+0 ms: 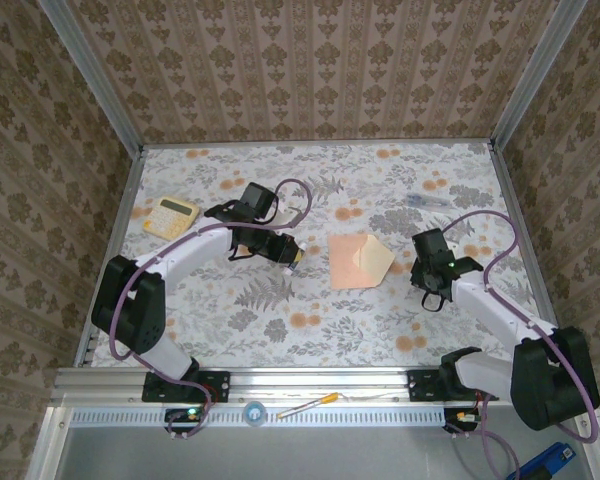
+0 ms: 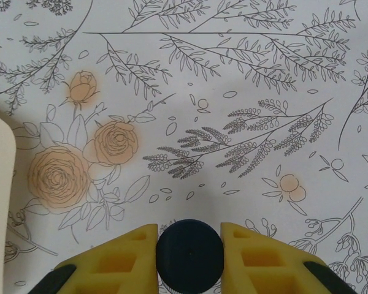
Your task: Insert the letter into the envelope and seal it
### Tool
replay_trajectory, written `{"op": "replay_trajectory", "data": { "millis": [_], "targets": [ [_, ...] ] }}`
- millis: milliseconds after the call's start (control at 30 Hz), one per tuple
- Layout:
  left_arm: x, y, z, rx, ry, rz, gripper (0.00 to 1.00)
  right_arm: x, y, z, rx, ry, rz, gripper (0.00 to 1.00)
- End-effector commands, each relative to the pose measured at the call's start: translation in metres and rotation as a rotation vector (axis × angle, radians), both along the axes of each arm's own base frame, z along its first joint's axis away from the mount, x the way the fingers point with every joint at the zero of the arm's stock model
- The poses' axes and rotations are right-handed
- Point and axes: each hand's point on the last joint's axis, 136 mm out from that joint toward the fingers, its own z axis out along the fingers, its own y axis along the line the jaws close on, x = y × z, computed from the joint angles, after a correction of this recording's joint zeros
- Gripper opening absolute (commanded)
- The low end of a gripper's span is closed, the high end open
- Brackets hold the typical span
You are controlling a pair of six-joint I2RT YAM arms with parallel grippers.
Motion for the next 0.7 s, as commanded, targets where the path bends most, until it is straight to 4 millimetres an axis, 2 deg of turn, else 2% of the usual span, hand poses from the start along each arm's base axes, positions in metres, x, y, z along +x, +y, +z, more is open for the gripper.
{"op": "replay_trajectory", "data": {
  "millis": [0, 300, 667],
  "targets": [
    [0.009, 0.003, 0.001, 0.003, -0.014, 0.036, 0.08, 0.011, -0.007, 0.007, -0.027, -0.087, -0.040, 0.27],
    [0.010, 0.005, 0.000, 0.003, -0.011, 0.051, 0.08, 0.020, 0.000, -0.012, -0.023, -0.087, -0.034, 0.28],
    [0.011, 0.006, -0.001, 0.005, -0.010, 0.056, 0.08, 0.016, -0.003, -0.027, -0.043, -0.059, -0.043, 0.33]
  ]
}}
